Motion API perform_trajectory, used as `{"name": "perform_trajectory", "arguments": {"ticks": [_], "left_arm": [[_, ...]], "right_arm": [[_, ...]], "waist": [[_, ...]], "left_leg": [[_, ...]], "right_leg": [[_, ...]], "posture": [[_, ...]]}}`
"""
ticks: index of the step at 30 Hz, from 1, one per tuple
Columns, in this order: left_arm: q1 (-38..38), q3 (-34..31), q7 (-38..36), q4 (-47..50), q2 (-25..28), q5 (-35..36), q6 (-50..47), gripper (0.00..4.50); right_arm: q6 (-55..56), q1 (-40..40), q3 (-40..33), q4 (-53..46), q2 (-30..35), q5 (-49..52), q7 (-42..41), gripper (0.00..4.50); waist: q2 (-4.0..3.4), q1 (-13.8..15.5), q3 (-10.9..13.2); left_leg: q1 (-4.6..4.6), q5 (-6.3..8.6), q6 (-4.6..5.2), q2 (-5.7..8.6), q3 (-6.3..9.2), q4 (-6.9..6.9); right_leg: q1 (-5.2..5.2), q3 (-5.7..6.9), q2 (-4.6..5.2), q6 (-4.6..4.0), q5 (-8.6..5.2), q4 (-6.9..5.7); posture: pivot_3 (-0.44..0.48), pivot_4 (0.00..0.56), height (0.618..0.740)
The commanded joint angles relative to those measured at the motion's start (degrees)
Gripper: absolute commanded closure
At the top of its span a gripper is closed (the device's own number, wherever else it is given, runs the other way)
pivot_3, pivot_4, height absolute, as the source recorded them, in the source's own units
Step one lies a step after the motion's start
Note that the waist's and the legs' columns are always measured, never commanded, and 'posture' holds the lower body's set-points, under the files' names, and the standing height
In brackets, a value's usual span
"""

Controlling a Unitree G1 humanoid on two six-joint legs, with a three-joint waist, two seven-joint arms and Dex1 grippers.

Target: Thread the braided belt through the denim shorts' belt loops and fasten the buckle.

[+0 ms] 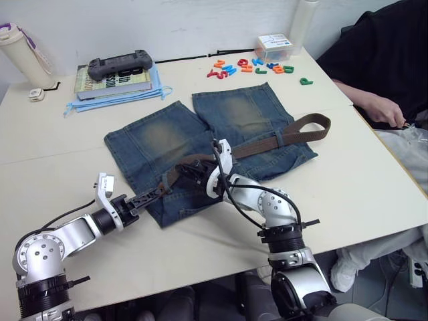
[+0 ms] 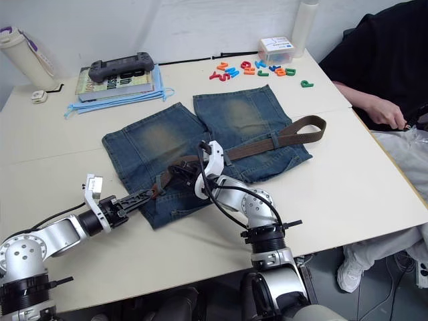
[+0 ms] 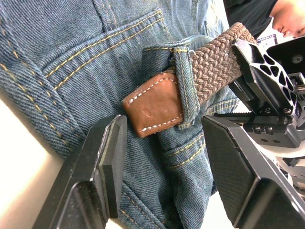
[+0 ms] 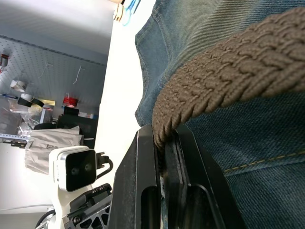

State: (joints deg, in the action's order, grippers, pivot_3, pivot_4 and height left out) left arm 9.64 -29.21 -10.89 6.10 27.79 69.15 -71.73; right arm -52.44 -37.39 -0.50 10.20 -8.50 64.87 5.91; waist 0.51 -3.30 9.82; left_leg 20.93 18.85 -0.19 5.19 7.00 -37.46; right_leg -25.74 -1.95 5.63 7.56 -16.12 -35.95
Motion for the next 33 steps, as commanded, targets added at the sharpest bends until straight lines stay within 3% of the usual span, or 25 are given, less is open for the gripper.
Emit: {"name": "perform_trajectory", "arguments": {"ticks": [1,20,22,26,28,33], "left_arm": [[-1.11,0.30,0.10,0.01,0.12,-0.32,0.24,1.69],[0.59,-1.24,1.03,0.77,-1.39,5.65,1.68,1.69],[0.52,-1.43,1.34,0.66,-1.37,6.09,1.93,2.66],[0.37,-1.53,1.28,0.55,-1.18,6.28,1.97,4.00],[0.43,-1.67,1.37,0.46,-1.27,6.37,2.24,4.46],[0.55,-1.93,1.14,0.78,-1.51,7.35,2.20,4.46]], "right_arm": [[0.22,-0.40,-1.21,-1.45,-8.90,3.60,0.25,4.50],[-0.37,1.07,-0.96,-1.33,-8.35,7.49,0.99,4.50],[-0.30,1.12,-0.93,-1.39,-8.23,7.43,1.19,4.50],[-0.27,1.09,-0.82,-1.45,-7.99,7.24,1.26,4.50],[-0.29,0.98,-0.74,-1.41,-7.88,7.11,1.21,4.50],[-0.41,0.86,-0.33,-1.27,-7.73,6.69,1.11,4.50]], "waist": [[0.00,0.00,0.00],[0.00,0.06,0.00],[0.00,0.02,0.00],[0.00,0.01,0.00],[0.00,0.05,0.00],[0.00,0.09,0.00]], "left_leg": [[0.00,0.00,0.00,0.00,0.00,0.00],[0.03,0.00,0.00,-0.01,0.00,-0.03],[0.02,0.00,0.00,-0.01,0.00,-0.03],[0.02,0.00,0.00,-0.01,0.00,-0.01],[0.03,0.00,0.00,0.00,0.00,-0.03],[0.04,0.00,0.00,0.00,0.00,-0.04]], "right_leg": [[0.00,0.00,0.00,0.00,0.00,0.00],[0.00,0.00,0.01,0.00,0.00,0.00],[0.00,0.00,0.01,0.00,0.00,0.00],[-0.02,0.00,0.01,0.00,0.00,0.00],[-0.02,0.00,0.01,0.00,0.00,-0.01],[-0.02,0.01,0.01,0.00,0.00,-0.01]], "posture": [[0.000,0.150,0.731],[0.000,0.150,0.731],[0.000,0.150,0.731],[0.000,0.150,0.731],[0.000,0.150,0.731],[0.000,0.150,0.731]]}}
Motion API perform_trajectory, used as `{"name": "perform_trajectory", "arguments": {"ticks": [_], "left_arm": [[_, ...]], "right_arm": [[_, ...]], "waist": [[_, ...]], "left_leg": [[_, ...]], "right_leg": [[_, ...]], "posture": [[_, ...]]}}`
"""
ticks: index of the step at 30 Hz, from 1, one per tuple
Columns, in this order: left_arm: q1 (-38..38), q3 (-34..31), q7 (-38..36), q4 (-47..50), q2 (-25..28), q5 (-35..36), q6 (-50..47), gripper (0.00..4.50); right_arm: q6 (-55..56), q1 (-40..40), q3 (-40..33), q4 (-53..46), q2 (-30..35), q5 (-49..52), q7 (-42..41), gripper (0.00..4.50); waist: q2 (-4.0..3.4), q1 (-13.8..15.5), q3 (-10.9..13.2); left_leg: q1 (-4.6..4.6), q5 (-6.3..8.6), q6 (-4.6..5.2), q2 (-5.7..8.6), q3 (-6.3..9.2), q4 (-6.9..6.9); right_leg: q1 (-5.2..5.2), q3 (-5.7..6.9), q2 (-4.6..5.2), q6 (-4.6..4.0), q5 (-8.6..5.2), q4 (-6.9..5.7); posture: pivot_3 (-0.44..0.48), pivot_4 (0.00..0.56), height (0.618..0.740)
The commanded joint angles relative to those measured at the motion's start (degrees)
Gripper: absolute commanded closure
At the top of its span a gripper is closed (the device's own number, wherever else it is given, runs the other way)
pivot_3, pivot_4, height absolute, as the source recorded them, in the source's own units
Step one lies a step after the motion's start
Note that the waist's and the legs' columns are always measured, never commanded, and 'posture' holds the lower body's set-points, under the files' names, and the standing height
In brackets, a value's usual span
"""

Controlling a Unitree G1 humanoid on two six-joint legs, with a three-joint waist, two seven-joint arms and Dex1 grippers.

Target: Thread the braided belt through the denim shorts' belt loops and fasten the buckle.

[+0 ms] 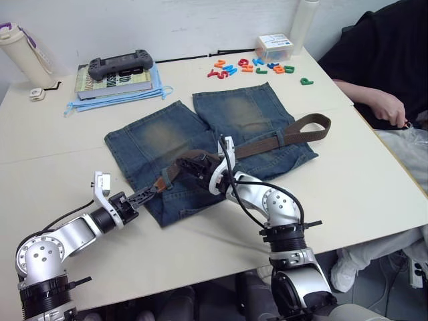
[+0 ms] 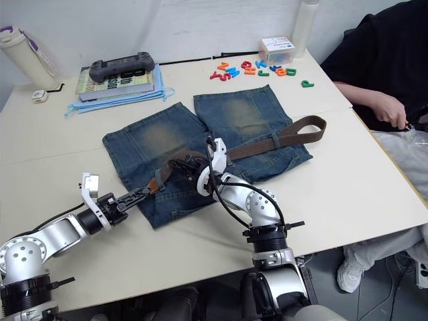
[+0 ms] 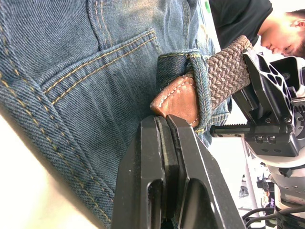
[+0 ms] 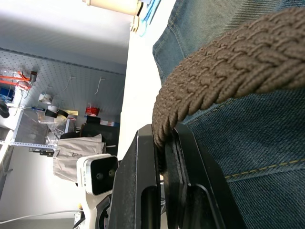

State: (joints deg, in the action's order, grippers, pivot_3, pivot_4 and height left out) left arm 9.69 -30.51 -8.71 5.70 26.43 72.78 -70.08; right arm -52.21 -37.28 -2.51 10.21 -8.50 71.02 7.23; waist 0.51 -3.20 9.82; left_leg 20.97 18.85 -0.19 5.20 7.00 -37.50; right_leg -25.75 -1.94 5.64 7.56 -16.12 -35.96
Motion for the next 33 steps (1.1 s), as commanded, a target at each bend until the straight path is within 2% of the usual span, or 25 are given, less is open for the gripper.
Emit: {"name": "perform_trajectory", "arguments": {"ticks": [1,6,10,11,12,13,14,17,27,33], "left_arm": [[0.54,-0.69,-0.98,1.19,-0.26,3.88,0.65,4.46],[0.80,-2.53,-0.33,0.05,-0.70,6.63,0.98,4.46],[1.06,-3.99,0.56,-1.72,-1.06,10.60,0.70,3.26],[1.20,-4.08,0.71,-2.06,-1.10,11.38,0.58,2.76],[1.24,-3.95,0.66,-2.32,-0.99,11.65,0.39,2.51],[1.23,-3.81,0.68,-2.47,-0.87,11.78,0.31,1.90],[1.07,-3.61,0.87,-2.59,-0.62,11.94,0.11,1.74],[0.43,-2.84,1.88,-2.73,0.29,12.88,0.28,0.73],[-0.55,1.09,-0.09,-2.86,0.86,8.56,2.64,0.73],[-1.09,1.35,0.73,-0.84,0.36,11.50,2.96,0.73]], "right_arm": [[-0.66,0.78,1.80,-1.25,-7.72,0.42,-0.27,4.50],[-0.71,0.82,2.08,-1.02,-7.67,0.05,-0.38,4.50],[-0.66,0.78,2.00,-0.77,-7.63,0.22,-0.51,4.50],[-0.65,0.79,1.95,-0.70,-7.68,0.34,-0.59,4.50],[-0.65,0.79,1.84,-0.59,-7.77,0.54,-0.72,4.50],[-0.65,0.79,1.76,-0.52,-7.83,0.66,-0.80,4.50],[-0.65,0.79,1.68,-0.47,-7.86,0.78,-0.87,4.50],[-0.65,0.75,1.49,-0.41,-7.86,1.00,-0.96,4.50],[-1.21,0.68,0.05,-1.17,-7.82,4.34,-1.20,4.50],[-1.02,0.77,0.15,-0.60,-7.30,4.46,-1.07,4.50]], "waist": [[0.00,-0.01,0.00],[0.00,-0.01,0.00],[0.00,-0.02,0.00],[0.00,-0.03,0.00],[0.00,-0.04,0.00],[0.00,-0.02,0.00],[0.00,-0.02,0.00],[0.00,-0.06,0.00],[0.00,-0.05,0.00],[0.00,-0.08,0.00]], "left_leg": [[0.00,0.00,0.00,0.00,0.00,0.00],[0.00,0.00,0.00,0.00,0.00,0.00],[0.00,0.00,0.00,0.00,0.00,0.00],[0.00,0.00,0.00,-0.01,0.00,0.00],[0.00,0.00,0.00,-0.01,0.00,0.00],[0.00,0.00,0.00,-0.01,0.00,-0.01],[0.01,0.00,0.00,-0.01,0.00,-0.02],[0.01,0.00,0.00,-0.01,0.00,-0.04],[0.01,0.00,0.00,0.00,0.00,-0.03],[0.01,0.00,0.00,-0.01,0.00,-0.03]], "right_leg": [[0.00,0.00,0.00,0.00,0.00,0.00],[0.00,0.00,0.00,0.00,0.00,0.00],[0.00,0.00,0.00,0.00,0.00,0.00],[0.00,0.00,-0.01,0.00,0.00,0.00],[0.00,0.00,0.00,0.00,0.00,0.00],[0.00,0.00,-0.01,0.00,0.00,-0.01],[0.00,0.00,0.01,0.00,0.00,0.00],[0.00,0.00,0.00,0.00,0.00,-0.01],[0.00,0.00,0.00,0.00,0.00,-0.01],[0.00,-0.01,0.00,0.00,0.00,-0.01]], "posture": [[0.000,0.150,0.731],[0.000,0.150,0.731],[0.000,0.150,0.731],[0.000,0.150,0.731],[0.000,0.150,0.731],[0.000,0.150,0.731],[0.000,0.150,0.731],[0.000,0.150,0.731],[0.000,0.150,0.731],[0.000,0.150,0.731]]}}
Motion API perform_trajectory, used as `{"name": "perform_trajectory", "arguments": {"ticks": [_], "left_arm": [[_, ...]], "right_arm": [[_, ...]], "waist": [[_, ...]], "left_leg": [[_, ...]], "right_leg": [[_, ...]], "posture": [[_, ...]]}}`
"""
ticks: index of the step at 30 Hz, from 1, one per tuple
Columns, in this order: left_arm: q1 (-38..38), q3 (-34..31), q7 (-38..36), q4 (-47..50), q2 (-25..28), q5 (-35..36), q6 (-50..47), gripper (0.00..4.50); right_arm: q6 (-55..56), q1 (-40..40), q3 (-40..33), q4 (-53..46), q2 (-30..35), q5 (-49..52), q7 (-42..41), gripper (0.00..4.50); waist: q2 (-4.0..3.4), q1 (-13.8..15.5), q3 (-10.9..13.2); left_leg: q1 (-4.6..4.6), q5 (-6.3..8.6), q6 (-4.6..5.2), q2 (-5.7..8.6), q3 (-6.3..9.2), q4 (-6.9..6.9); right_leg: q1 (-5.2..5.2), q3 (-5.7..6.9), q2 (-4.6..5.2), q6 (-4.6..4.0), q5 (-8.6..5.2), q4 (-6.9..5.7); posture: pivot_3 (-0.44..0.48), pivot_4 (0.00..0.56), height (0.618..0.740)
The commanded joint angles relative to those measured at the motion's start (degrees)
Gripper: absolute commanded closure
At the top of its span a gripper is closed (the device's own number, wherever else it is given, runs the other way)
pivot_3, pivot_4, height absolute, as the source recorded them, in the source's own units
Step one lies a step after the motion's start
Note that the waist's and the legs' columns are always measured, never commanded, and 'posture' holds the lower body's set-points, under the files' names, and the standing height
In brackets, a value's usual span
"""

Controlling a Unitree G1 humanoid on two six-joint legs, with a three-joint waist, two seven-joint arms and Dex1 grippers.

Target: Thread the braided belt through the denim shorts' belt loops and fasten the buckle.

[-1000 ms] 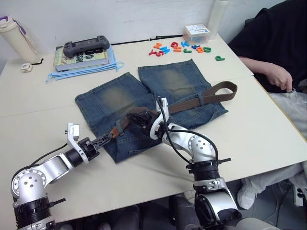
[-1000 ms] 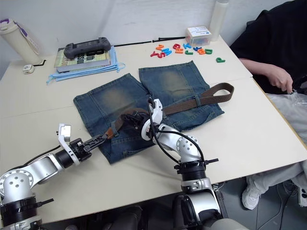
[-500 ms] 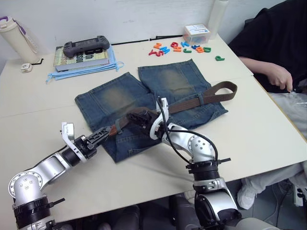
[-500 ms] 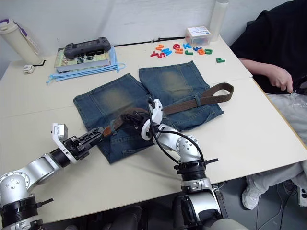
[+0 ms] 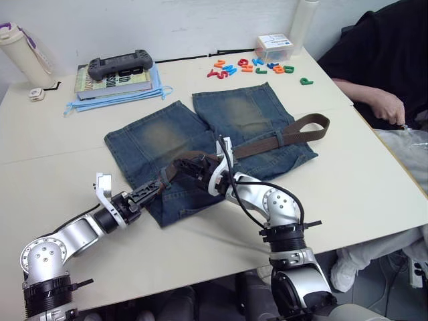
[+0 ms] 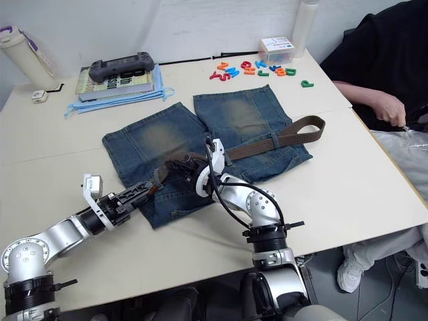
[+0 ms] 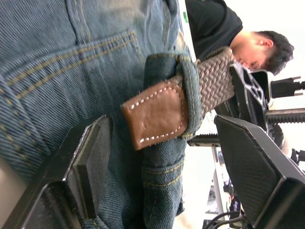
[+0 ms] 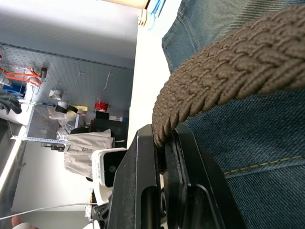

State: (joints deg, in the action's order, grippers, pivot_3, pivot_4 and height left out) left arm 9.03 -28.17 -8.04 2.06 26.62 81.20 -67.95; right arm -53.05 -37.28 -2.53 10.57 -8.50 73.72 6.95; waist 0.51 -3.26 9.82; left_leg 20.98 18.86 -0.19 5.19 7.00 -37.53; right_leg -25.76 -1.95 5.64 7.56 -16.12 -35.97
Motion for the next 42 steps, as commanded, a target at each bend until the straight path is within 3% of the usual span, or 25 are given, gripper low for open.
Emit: {"name": "perform_trajectory", "arguments": {"ticks": [1,4,8,9,11,24,27,34,38,42], "left_arm": [[-0.46,-1.16,0.34,2.93,0.12,3.67,1.00,0.73],[-0.65,-1.30,1.13,3.14,0.05,4.69,1.92,1.52],[-0.82,-1.39,1.91,3.18,-0.25,5.82,3.02,3.20],[-0.87,-1.32,1.91,3.21,-0.15,5.87,3.09,3.81],[-1.00,-1.16,1.88,3.25,0.08,6.00,3.14,4.35],[0.00,-0.41,2.98,2.89,-0.26,6.37,4.19,4.44],[0.07,-0.18,3.20,2.89,-0.46,6.24,4.50,4.50],[-0.25,0.32,1.66,1.63,-0.15,4.81,5.55,4.50],[-0.85,0.35,-0.97,0.13,0.43,3.01,6.03,4.50],[-1.56,0.43,-4.95,-2.02,1.17,0.31,6.69,4.50]], "right_arm": [[-0.15,0.77,0.24,-0.89,-7.30,1.65,-0.80,4.50],[-0.08,0.77,0.45,-0.74,-7.36,1.39,-0.85,4.50],[-0.08,0.82,0.78,-0.69,-7.34,1.08,-0.86,4.50],[-0.10,0.84,0.86,-0.69,-7.34,1.02,-0.85,4.50],[-0.13,0.88,1.00,-0.71,-7.31,0.89,-0.85,4.50],[-1.63,0.87,3.34,-1.65,-5.53,-2.79,-0.42,4.50],[-2.25,1.35,3.49,-3.80,-4.85,-3.72,-0.39,3.38],[-4.86,3.76,2.40,-8.80,-1.78,-3.32,2.47,0.03],[-7.99,6.86,0.95,-12.72,0.86,-1.99,4.52,0.03],[-12.04,10.09,0.98,-22.88,7.63,-2.34,5.47,0.03]], "waist": [[0.00,-0.01,0.00],[0.00,0.02,0.00],[0.00,0.03,0.00],[0.00,0.04,0.00],[0.00,0.09,0.00],[0.00,0.08,0.00],[0.00,0.11,0.00],[0.02,0.21,-0.01],[0.01,0.23,-0.01],[0.01,0.38,-0.01]], "left_leg": [[0.00,0.00,0.00,-0.01,0.00,0.00],[0.00,0.00,0.00,0.00,0.00,-0.01],[0.00,0.00,0.00,-0.01,0.00,0.00],[0.00,0.00,0.00,-0.01,0.00,0.00],[0.00,0.00,0.00,0.00,0.00,-0.01],[0.01,0.00,0.00,0.00,0.00,-0.02],[0.01,0.00,0.00,0.00,0.00,-0.02],[0.02,0.00,0.00,0.02,0.01,-0.05],[0.02,0.00,0.00,0.01,0.02,-0.06],[0.07,0.01,0.01,0.04,0.02,-0.07]], "right_leg": [[0.00,0.00,0.01,0.00,0.00,0.00],[0.00,0.00,0.02,0.00,0.00,0.00],[0.00,-0.01,0.01,0.00,0.00,0.00],[0.00,0.00,0.01,0.00,0.00,0.00],[0.00,0.00,0.01,0.00,0.00,0.00],[0.00,0.00,0.01,0.00,0.00,0.00],[0.00,0.01,0.01,0.00,0.00,0.00],[0.01,0.01,0.01,0.00,0.00,0.00],[0.00,0.01,0.00,0.00,0.00,-0.01],[-0.01,0.02,0.00,0.00,0.00,0.01]], "posture": [[0.000,0.150,0.731],[0.000,0.150,0.731],[0.000,0.150,0.731],[0.000,0.150,0.731],[0.000,0.150,0.731],[0.000,0.150,0.731],[0.000,0.150,0.731],[0.000,0.150,0.731],[0.000,0.150,0.731],[0.000,0.150,0.731]]}}
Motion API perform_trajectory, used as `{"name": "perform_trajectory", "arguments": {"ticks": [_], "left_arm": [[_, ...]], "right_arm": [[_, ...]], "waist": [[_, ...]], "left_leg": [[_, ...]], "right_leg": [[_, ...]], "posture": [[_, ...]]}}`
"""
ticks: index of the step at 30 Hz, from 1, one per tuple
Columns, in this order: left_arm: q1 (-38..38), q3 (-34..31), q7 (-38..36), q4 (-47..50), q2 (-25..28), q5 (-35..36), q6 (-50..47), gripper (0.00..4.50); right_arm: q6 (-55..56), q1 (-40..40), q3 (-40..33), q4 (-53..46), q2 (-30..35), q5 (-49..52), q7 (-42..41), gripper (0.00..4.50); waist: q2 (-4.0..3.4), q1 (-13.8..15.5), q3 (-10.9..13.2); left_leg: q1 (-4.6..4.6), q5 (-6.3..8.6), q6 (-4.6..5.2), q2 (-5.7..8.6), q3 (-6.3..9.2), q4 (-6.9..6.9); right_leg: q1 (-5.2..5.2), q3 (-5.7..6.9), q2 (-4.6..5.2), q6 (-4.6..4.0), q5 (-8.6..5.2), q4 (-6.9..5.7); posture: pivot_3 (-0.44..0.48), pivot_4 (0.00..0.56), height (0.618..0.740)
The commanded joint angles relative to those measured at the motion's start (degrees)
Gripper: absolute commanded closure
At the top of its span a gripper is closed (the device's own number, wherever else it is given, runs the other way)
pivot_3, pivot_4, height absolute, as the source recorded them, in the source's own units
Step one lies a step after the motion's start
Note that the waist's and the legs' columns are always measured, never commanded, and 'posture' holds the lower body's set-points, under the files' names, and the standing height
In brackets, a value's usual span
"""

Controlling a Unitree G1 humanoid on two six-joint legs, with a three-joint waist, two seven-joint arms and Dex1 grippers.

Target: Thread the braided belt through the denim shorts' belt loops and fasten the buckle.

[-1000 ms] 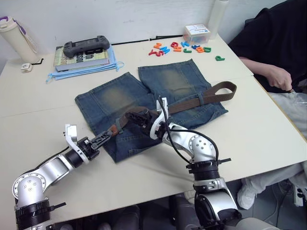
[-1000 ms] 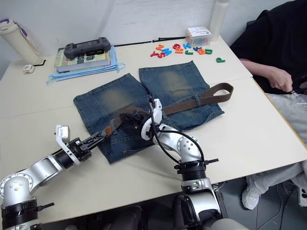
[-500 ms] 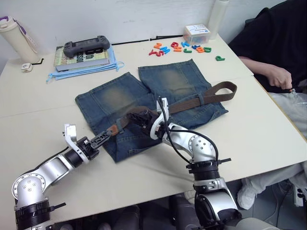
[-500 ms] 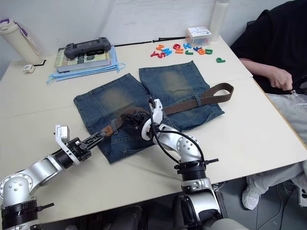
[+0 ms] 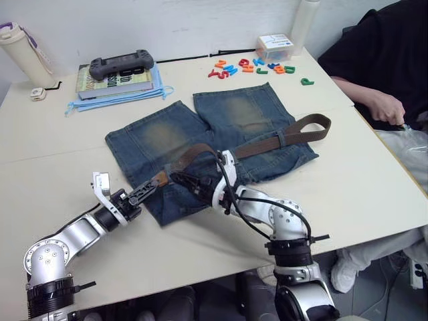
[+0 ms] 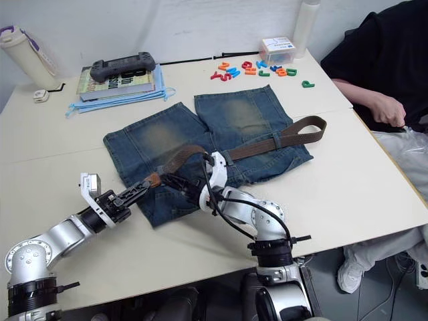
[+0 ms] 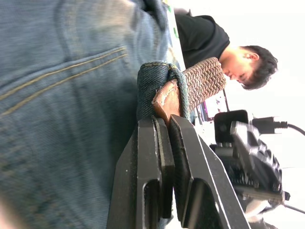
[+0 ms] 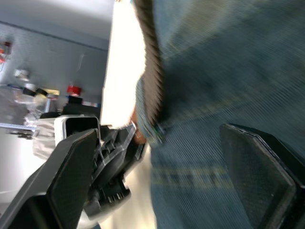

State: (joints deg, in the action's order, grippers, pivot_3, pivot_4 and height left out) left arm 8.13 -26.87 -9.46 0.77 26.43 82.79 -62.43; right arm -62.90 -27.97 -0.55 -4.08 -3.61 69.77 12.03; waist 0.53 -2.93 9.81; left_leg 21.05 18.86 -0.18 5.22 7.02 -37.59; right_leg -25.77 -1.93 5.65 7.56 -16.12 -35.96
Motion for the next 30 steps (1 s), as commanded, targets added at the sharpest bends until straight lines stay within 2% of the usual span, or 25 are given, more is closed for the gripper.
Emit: {"name": "perform_trajectory", "arguments": {"ticks": [1,6,7,8,9,11,13,15,16,17,20,24,30], "left_arm": [[-0.75,-0.84,-4.17,-1.02,1.47,-1.71,1.24,4.50],[-1.27,-0.68,-6.76,-2.54,2.01,-3.44,1.70,4.50],[-1.29,-0.69,-7.01,-2.65,2.04,-3.62,1.71,4.50],[-1.32,-0.66,-7.37,-2.79,2.14,-3.85,1.70,4.50],[-1.34,-0.65,-7.66,-2.89,2.23,-4.06,1.70,4.50],[-1.36,-0.64,-8.17,-3.05,2.36,-4.38,1.72,4.50],[-1.31,-0.60,-8.83,-3.23,2.51,-4.86,1.77,4.50],[-1.20,-0.65,-9.53,-3.42,2.60,-5.45,1.71,4.50],[-1.16,-0.64,-9.81,-3.50,2.67,-5.72,1.71,4.50],[-1.11,-0.66,-9.96,-3.56,2.70,-5.88,1.71,4.50],[-1.00,-0.75,-10.25,-3.33,2.60,-6.41,1.65,4.50],[-1.18,-0.71,-10.04,-2.02,2.23,-6.84,1.54,4.50],[-2.09,-1.26,-9.66,-0.44,2.70,-7.07,1.55,4.50]], "right_arm": [[-2.34,0.94,-1.25,-9.64,3.48,2.01,0.34,0.03],[-2.98,0.68,-0.23,-15.74,8.51,-1.28,-0.68,0.03],[-2.95,0.64,-0.12,-16.01,8.63,-1.55,-0.67,0.57],[-2.84,0.34,0.71,-16.76,9.81,-3.27,-0.96,0.64],[-2.67,0.04,1.93,-17.52,11.35,-5.40,-1.45,1.10],[-1.77,-0.36,4.17,-18.79,14.07,-9.50,-2.26,1.73],[-0.68,-0.59,5.37,-19.70,15.54,-12.07,-3.16,2.54],[0.74,-0.91,7.05,-21.02,17.37,-15.18,-5.10,3.64],[1.17,-1.12,8.11,-21.72,18.49,-16.85,-6.00,3.89],[1.49,-1.24,9.03,-22.29,19.39,-18.41,-6.66,4.39],[2.28,-1.34,12.13,-22.86,21.51,-22.95,-8.66,4.46],[3.98,-0.15,17.57,-18.20,23.44,-32.14,-9.40,4.46],[5.12,0.10,19.00,-12.64,22.23,-39.68,-11.36,4.46]], "waist": [[0.00,0.11,0.00],[0.00,0.11,0.00],[0.00,0.11,0.00],[0.00,0.12,0.00],[0.00,0.13,0.00],[0.01,0.18,0.00],[0.00,0.34,0.00],[0.01,0.90,0.00],[0.02,1.06,-0.01],[0.01,1.25,0.00],[0.03,1.36,-0.01],[0.04,1.35,-0.02],[0.12,1.38,-0.07]], "left_leg": [[0.00,0.00,0.00,0.01,0.00,0.00],[-0.01,0.00,0.00,0.00,-0.02,-0.03],[-0.01,0.00,0.00,0.00,-0.02,-0.03],[-0.01,0.00,0.00,0.00,-0.02,-0.03],[-0.02,0.00,0.00,-0.01,-0.02,-0.02],[-0.02,0.01,-0.01,-0.03,-0.02,-0.03],[-0.02,0.01,-0.01,-0.03,-0.03,-0.03],[0.00,0.02,0.01,0.03,-0.05,-0.09],[0.00,0.02,0.01,0.03,-0.05,-0.10],[0.00,0.02,0.01,0.02,-0.05,-0.11],[0.00,0.02,0.01,0.02,-0.05,-0.15],[0.00,0.02,0.01,0.01,-0.05,-0.15],[-0.04,0.02,0.01,0.02,-0.05,-0.17]], "right_leg": [[0.00,0.00,0.00,0.00,0.00,0.00],[0.00,-0.02,0.00,0.00,0.00,0.06],[-0.02,-0.02,0.01,0.00,0.00,0.08],[-0.02,-0.03,0.01,0.00,0.00,0.07],[-0.02,-0.03,0.01,0.00,0.00,0.07],[-0.02,-0.03,0.02,0.00,0.00,0.07],[-0.03,-0.05,0.05,0.00,0.00,0.09],[-0.03,-0.04,0.03,0.00,0.00,0.12],[-0.03,-0.05,0.03,0.00,0.00,0.12],[-0.03,-0.04,0.04,0.00,0.00,0.12],[-0.03,-0.03,0.03,0.00,0.00,0.11],[-0.02,-0.03,0.05,0.00,0.00,0.11],[0.02,-0.02,0.04,0.00,0.00,0.11]], "posture": [[0.000,0.150,0.731],[0.000,0.150,0.731],[0.000,0.150,0.731],[0.000,0.150,0.731],[0.000,0.150,0.731],[0.000,0.150,0.731],[0.000,0.150,0.731],[0.000,0.150,0.731],[0.000,0.150,0.731],[0.000,0.150,0.731],[0.000,0.150,0.731],[0.000,0.150,0.731],[0.000,0.150,0.731]]}}
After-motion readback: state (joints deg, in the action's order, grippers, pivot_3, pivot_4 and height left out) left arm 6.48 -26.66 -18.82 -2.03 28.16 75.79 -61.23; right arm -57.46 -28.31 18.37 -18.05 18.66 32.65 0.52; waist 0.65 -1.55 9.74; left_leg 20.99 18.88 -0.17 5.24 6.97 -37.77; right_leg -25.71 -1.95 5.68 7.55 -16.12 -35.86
